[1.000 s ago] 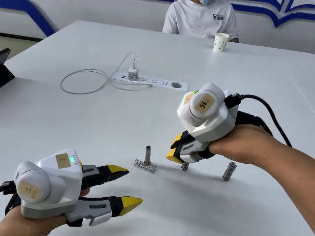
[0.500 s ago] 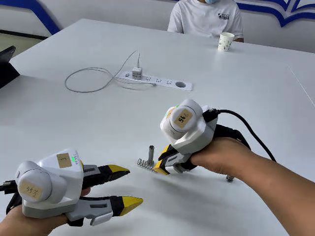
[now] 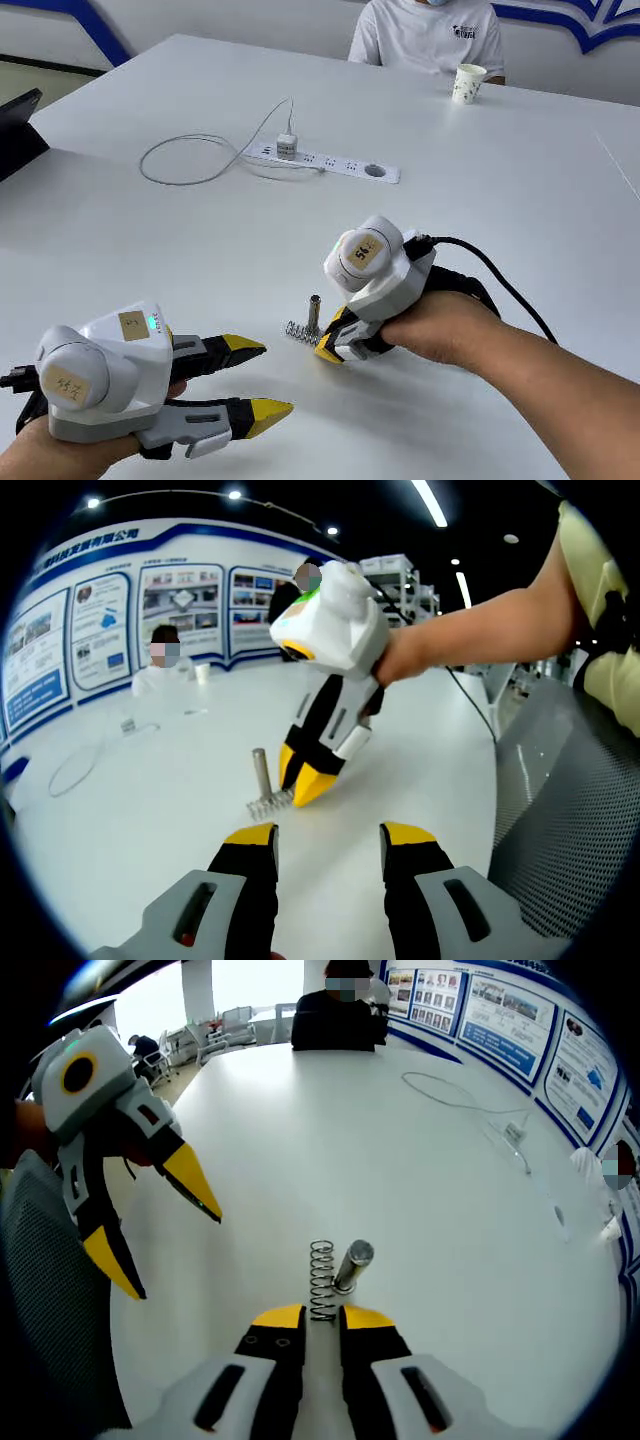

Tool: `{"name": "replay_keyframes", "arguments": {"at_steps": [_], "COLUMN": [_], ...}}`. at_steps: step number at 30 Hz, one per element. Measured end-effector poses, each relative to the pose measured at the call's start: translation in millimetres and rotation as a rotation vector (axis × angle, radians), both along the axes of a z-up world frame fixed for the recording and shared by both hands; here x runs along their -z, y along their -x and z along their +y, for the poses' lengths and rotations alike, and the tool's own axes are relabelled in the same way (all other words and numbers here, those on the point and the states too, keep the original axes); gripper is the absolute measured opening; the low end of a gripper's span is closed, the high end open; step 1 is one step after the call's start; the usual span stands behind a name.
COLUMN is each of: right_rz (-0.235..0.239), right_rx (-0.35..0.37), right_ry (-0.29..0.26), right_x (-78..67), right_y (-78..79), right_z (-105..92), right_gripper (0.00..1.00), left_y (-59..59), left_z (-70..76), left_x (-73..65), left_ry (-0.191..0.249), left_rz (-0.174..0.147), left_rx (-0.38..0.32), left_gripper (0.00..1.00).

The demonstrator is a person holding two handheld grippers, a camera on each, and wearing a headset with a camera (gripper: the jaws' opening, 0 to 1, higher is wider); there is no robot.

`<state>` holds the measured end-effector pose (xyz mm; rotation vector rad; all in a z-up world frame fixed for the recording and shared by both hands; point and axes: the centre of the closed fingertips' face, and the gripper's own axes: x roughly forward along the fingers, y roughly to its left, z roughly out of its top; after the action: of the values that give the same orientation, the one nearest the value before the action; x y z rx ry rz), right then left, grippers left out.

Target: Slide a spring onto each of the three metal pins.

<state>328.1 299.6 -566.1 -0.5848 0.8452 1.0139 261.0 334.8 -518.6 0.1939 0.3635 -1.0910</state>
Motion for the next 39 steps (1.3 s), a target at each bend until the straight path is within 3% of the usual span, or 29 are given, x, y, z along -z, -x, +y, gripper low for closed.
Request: {"name": "replay_keyframes", "arguments": {"at_steps": [11,29,39], "right_rz": [0.018,-0.023,-0.030], "right_rx": [0.003,-0.135,-0.245], "right_ry": [-0.001,0.011,0.024], "right_x": [-0.2,-36.1,-47.2], "right_y": [6.1,49.2,73.4], "right_z": [-0.6,-0.4,-0.4], "right_gripper": [0.12,0.12,0.12], "left_y": [-0.7,0.3,6.2], "left_z": [2.3,-5.3,-11.3], "left_x": [-0.6,-5.8,-9.2], "left_ry": [-0.003,-0.013,-0.005], "left_rz": [-0.002,-0.020,-0.029], "left_rx": [-0.004,0.023,0.052], "left_gripper": [0.41,0.41,0.39]}}
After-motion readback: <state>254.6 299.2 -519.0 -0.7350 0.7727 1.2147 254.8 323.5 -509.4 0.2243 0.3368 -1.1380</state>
